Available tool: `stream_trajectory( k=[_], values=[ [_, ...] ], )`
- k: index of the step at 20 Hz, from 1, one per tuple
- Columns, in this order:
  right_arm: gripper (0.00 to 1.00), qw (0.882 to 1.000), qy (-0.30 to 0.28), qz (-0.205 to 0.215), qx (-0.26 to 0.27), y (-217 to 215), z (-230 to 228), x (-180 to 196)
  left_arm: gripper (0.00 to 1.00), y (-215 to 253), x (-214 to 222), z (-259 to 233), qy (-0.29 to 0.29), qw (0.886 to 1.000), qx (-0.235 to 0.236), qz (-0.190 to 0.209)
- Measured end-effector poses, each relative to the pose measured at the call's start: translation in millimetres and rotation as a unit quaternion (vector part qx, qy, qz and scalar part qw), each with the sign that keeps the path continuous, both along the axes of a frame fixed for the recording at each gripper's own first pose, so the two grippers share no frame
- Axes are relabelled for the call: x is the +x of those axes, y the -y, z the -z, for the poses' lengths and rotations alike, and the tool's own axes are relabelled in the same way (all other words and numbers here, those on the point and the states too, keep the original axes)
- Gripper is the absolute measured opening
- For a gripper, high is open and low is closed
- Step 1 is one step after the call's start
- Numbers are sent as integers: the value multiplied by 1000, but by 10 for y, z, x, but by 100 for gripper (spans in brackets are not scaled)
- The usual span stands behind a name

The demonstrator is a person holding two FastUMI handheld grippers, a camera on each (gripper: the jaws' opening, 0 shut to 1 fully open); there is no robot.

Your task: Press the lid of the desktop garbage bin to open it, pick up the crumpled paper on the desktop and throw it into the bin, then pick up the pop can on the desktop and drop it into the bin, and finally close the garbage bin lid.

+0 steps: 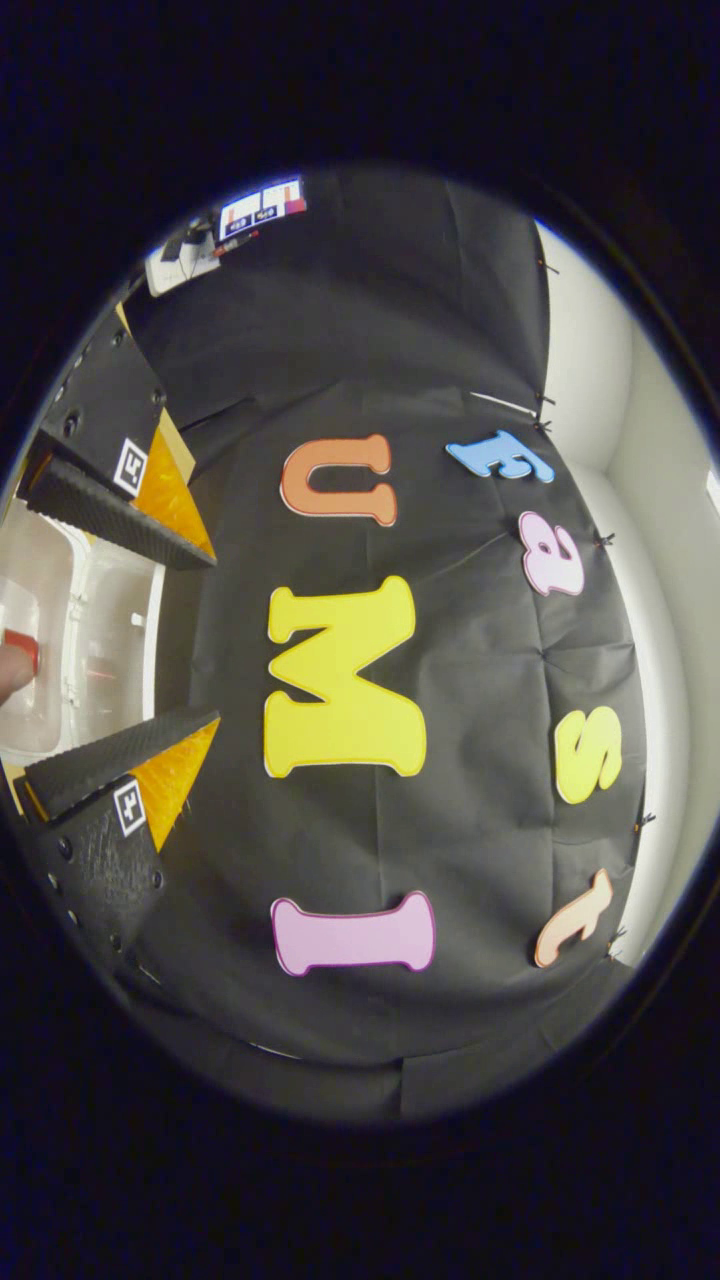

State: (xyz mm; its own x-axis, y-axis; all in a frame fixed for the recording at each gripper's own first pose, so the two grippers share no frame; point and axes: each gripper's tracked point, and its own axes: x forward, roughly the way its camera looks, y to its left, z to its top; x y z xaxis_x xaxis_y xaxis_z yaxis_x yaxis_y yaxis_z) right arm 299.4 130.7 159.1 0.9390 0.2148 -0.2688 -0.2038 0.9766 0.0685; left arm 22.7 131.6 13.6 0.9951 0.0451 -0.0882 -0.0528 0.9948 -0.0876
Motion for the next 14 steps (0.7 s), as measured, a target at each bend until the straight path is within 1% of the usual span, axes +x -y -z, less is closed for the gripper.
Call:
stream_trajectory(
  k=[3,6,10,11,12,14],
  values=[
    [87,1000,-2,-4,-1,11,33,-180,98,27,-5,-16,3,1000,4,-3],
    [86,1000,2,-21,-1,-18,143,-439,98,26,-55,-32,9,1000,15,-8],
    [86,998,-34,-43,5,-63,594,-812,98,101,-93,-12,8,1000,3,-4],
    [85,999,-33,-41,2,-40,659,-873,98,107,-113,-20,8,1000,2,-5],
    [87,998,-29,-49,4,-49,772,-1027,98,114,-119,-27,12,1000,4,-8],
    [88,998,-26,-53,6,-43,954,-1204,98,101,-152,51,7,1000,7,-19]
  ],
)
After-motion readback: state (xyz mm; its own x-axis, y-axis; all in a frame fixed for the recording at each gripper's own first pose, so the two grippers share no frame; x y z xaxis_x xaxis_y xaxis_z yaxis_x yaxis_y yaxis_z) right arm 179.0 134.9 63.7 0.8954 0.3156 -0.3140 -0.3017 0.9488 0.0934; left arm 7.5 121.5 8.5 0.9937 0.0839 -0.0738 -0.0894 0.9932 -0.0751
